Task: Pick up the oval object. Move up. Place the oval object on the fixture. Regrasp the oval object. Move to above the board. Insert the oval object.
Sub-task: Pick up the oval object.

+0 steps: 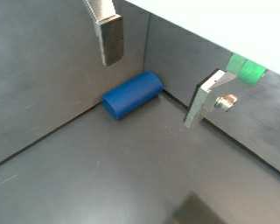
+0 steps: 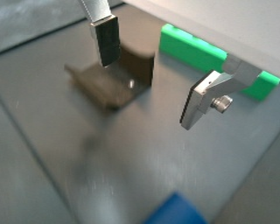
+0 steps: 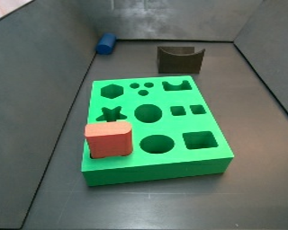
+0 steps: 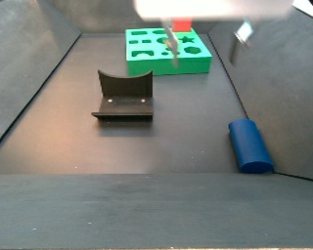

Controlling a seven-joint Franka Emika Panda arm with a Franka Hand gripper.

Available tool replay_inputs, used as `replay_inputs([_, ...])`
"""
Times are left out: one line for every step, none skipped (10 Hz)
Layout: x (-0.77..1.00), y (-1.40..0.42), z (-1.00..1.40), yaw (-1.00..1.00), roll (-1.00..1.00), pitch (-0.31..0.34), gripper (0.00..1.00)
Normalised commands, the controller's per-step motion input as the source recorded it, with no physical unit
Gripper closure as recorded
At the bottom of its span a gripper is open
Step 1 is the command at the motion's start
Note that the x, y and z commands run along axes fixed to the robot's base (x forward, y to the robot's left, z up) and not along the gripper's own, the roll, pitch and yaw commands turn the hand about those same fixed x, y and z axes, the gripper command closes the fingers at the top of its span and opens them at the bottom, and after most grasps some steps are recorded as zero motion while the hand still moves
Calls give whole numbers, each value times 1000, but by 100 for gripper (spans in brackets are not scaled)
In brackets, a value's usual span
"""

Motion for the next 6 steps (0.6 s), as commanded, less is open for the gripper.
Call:
replay_inputs([-557, 483, -769, 211, -16, -274, 0])
replay_inputs([-409, 451, -780, 229, -23, -263, 0])
replay_inputs([-286, 383, -803, 211, -24, -244, 0])
replay_inputs([-89, 280, -851, 186, -31, -206, 0])
replay_inputs([0, 177, -943, 177, -6, -147, 0])
replay_inputs([0, 100, -986, 140, 0, -131, 0])
